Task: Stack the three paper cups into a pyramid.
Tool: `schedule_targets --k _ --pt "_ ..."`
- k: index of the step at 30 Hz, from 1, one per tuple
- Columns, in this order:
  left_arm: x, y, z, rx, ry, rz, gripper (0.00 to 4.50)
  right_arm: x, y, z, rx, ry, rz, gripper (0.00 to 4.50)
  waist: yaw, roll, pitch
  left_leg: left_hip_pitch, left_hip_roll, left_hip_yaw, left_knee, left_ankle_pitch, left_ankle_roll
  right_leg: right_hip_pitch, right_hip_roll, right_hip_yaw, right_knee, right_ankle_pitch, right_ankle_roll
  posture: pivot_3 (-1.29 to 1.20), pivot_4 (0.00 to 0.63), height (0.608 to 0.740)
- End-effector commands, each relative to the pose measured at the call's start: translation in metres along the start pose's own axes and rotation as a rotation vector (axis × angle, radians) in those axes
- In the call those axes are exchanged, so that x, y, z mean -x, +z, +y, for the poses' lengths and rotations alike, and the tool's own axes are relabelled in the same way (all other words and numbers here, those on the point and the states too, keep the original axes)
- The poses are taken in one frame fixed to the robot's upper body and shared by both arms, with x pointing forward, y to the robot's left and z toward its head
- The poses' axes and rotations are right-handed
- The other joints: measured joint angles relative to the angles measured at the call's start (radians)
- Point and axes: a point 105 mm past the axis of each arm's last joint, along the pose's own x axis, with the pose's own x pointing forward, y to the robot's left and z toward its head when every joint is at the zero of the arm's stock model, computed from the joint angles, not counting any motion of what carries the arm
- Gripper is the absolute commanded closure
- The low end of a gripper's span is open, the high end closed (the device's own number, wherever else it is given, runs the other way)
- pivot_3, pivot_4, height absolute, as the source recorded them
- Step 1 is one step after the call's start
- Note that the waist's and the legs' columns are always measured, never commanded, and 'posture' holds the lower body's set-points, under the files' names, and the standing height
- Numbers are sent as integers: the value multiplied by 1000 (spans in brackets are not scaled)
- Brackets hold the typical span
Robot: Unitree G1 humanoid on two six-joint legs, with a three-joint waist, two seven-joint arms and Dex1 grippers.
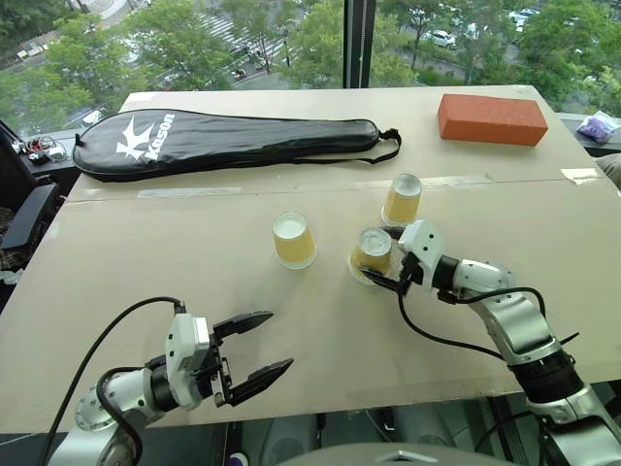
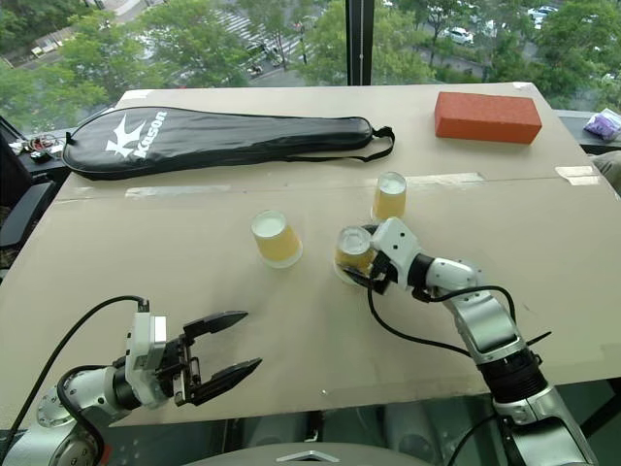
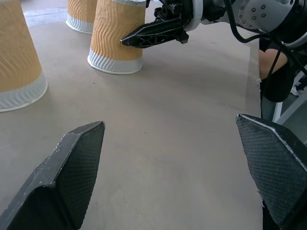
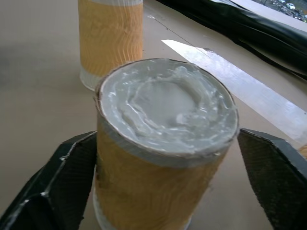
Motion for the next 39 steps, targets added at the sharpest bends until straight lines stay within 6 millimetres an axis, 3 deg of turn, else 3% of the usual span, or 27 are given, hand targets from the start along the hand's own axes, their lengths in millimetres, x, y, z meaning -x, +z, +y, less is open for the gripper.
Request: schedule_targets --k 1,4,6,8,13,21,25,34,39 --pt "-1 11 -1 -27 -2 -37 0 23 56 -7 23 17 -192 25 0 0 0 0 0 0 0 0 0 0 0 0 0 0 0 0 150 740" --pt "0 11 -1 -25 -4 -39 0 34 81 -14 -24 16 -264 25 -1 0 0 1 0 -2 0 0 0 0 0 0 0 0 1 0 150 740" --pt "0 13 0 -20 -13 -49 0 35 90 -30 -19 -28 -264 25 -5 0 0 1 1 -2 0 0 0 0 0 1 0 -1 2 0 150 740" --pt "2 15 -1 -18 -25 -57 0 31 85 -52 -5 -117 -216 25 -6 0 0 2 1 -1 0 0 0 0 0 1 0 -1 2 0 150 740" --pt "12 29 -4 14 -59 -113 0 8 54 -79 -18 -210 -75 25 -4 0 0 1 1 1 -1 0 0 0 1 -1 0 1 -2 0 150 740" --pt "17 40 -2 -28 19 -141 0 -28 35 -89 -92 -235 -38 25 -7 1 1 0 0 2 -4 0 0 -2 1 0 -1 2 -3 0 150 740" --pt "14 40 -6 -27 27 -144 0 -36 39 -101 -82 -294 -53 25 -5 1 1 0 0 2 -4 0 0 -2 0 0 -1 2 -3 0 150 740" --pt "10 48 -11 -33 45 -155 0 -35 56 -106 20 -333 -66 25 -7 1 1 0 0 2 -5 0 0 -2 1 0 -1 2 -3 0 150 740" --pt "7 52 -14 -35 47 -162 0 -30 45 -101 1 -343 -35 25 -7 1 1 0 0 1 -6 0 0 -2 1 0 -1 2 -3 0 150 740"
